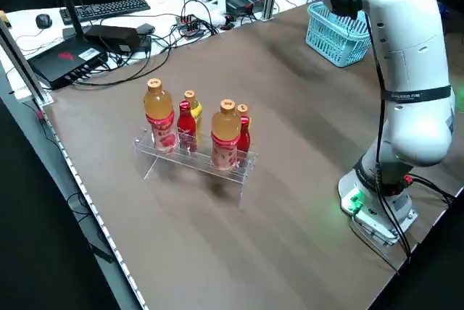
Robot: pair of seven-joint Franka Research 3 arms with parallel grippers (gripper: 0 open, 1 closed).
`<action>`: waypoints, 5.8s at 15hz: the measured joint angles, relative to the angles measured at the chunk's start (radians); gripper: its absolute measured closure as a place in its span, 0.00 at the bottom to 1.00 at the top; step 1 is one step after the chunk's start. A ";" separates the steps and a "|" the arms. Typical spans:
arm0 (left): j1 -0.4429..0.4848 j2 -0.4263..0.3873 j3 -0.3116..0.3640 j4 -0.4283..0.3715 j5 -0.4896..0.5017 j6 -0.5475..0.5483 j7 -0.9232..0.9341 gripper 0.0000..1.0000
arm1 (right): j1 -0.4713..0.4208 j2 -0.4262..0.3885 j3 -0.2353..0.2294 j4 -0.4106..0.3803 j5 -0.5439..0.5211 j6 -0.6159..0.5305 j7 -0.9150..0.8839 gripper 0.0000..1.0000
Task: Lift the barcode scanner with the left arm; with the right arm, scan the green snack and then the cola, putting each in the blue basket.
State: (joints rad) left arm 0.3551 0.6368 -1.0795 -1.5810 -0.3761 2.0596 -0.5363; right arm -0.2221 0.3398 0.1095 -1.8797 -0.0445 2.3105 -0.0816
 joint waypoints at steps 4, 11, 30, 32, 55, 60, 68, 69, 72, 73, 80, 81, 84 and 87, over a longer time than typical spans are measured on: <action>0.000 0.000 0.000 0.005 -0.001 0.000 0.000 0.94 | -0.001 0.000 0.001 0.004 0.000 -0.016 0.000 0.68; 0.000 0.000 -0.001 0.019 -0.056 0.002 -0.004 0.94 | 0.016 -0.069 0.059 0.183 0.071 -0.422 0.000 0.68; -0.035 0.000 -0.016 0.031 -0.229 -0.104 -0.027 0.94 | 0.282 -0.120 0.413 0.380 0.294 -0.430 0.232 0.68; -0.042 0.000 -0.016 0.031 -0.230 -0.104 -0.022 0.94 | 0.301 -0.120 0.413 0.382 0.297 -0.421 0.247 0.68; 0.032 0.028 0.075 0.038 -0.021 -0.110 0.140 0.94 | 0.310 -0.111 0.407 0.383 0.294 -0.420 0.252 0.68; 0.030 0.029 0.159 0.032 0.438 -0.116 0.026 0.94 | 0.403 0.055 0.406 0.376 0.067 -0.291 0.375 0.68; -0.012 0.088 0.370 0.009 0.823 -0.080 0.034 0.94 | 0.542 0.240 0.389 0.377 -0.198 -0.223 0.562 0.68; -0.023 0.108 0.397 0.007 0.856 -0.052 0.034 0.94 | 0.543 0.244 0.388 0.376 -0.201 -0.224 0.562 0.68; -0.036 0.183 0.443 0.005 0.901 0.049 0.035 0.94 | 0.543 0.245 0.386 0.375 -0.206 -0.227 0.562 0.68; -0.037 0.205 0.446 0.005 0.917 0.078 0.036 0.94 | 0.543 0.247 0.385 0.375 -0.206 -0.229 0.562 0.68; -0.080 0.223 0.481 0.010 0.974 0.120 0.035 0.62 | 0.549 0.272 0.385 0.371 -0.212 -0.231 0.562 0.68; -0.080 0.222 0.481 0.014 0.974 0.123 0.035 0.52 | 0.551 0.271 0.385 0.372 -0.212 -0.231 0.562 0.68; -0.078 0.206 0.481 0.032 0.975 0.127 0.035 0.15 | 0.568 0.272 0.385 0.372 -0.213 -0.231 0.564 0.37; -0.072 0.161 0.481 0.037 0.978 0.114 0.038 0.00 | 0.568 0.270 0.378 0.379 -0.213 -0.239 0.567 0.11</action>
State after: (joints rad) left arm 0.2832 0.7979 -0.5984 -1.5442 0.6018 2.1737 -0.4988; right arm 0.3460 0.6097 0.4874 -1.5003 -0.2571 2.0718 0.4855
